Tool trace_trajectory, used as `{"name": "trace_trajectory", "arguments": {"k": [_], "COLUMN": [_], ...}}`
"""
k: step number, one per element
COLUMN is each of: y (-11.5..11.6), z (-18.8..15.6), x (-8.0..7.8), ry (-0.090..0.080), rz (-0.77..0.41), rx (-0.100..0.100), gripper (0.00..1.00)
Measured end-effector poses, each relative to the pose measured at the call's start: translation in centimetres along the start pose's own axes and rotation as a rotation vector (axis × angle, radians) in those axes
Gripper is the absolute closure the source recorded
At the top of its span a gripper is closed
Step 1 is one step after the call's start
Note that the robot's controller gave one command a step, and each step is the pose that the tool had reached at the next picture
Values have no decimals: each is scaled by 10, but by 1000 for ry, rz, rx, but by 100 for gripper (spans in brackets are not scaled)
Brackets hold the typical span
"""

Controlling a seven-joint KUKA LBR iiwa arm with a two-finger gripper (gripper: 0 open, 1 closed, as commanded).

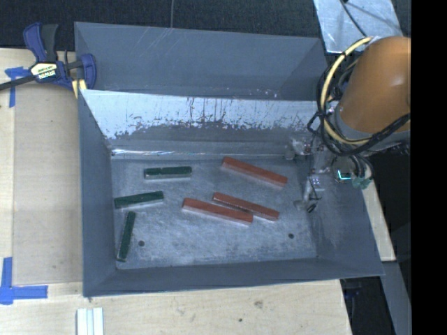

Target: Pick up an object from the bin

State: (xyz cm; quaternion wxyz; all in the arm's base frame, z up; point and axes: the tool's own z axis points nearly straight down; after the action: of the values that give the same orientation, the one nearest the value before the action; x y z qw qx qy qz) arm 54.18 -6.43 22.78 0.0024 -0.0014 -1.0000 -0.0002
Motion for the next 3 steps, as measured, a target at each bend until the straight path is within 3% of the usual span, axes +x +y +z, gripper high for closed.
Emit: {"name": "trace_trajectory", "arguments": {"k": [1, 2, 3], "y": [-5, 35, 53], "z": [80, 156, 158], "x": [-41, -56, 23], "ry": [-1, -7, -3], "rz": [-94, -188, -189], "rx": [0, 1, 0], "gripper": [0, 0, 0]}}
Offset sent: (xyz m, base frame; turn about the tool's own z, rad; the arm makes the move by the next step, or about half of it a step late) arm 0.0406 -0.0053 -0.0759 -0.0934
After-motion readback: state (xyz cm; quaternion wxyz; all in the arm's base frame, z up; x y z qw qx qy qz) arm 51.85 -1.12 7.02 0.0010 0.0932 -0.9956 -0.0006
